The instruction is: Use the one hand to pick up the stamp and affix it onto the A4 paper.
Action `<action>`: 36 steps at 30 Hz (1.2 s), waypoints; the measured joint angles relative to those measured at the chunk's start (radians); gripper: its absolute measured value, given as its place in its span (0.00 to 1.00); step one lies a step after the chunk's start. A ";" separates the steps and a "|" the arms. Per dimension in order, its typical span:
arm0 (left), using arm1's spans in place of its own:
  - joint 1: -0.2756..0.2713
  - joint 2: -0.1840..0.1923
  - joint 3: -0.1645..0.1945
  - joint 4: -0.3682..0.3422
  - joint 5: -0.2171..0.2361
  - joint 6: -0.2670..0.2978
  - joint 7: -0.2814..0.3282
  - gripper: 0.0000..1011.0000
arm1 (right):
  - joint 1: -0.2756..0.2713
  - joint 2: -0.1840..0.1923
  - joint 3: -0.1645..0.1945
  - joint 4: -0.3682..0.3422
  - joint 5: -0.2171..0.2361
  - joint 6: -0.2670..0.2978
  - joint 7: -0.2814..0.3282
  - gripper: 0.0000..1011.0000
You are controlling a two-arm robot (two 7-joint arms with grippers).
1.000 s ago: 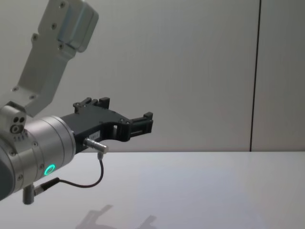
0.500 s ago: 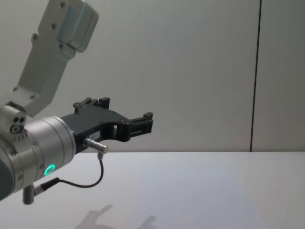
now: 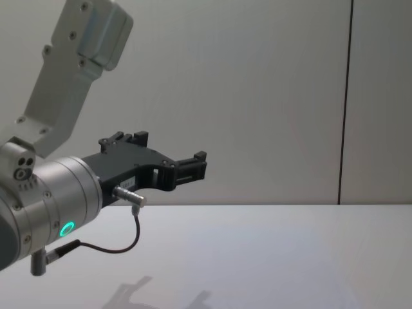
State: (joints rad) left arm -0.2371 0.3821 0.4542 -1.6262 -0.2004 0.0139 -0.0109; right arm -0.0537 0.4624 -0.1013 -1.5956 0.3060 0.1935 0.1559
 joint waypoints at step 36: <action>0.000 0.000 0.000 0.000 0.000 0.000 0.000 0.98 | 0.167 -0.131 -0.104 0.009 -0.110 -0.019 0.184 0.22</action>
State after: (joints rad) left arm -0.2371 0.3821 0.4542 -1.6262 -0.2004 0.0139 -0.0109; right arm 0.1137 0.3310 -0.2053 -1.5866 0.1962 0.1750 0.3399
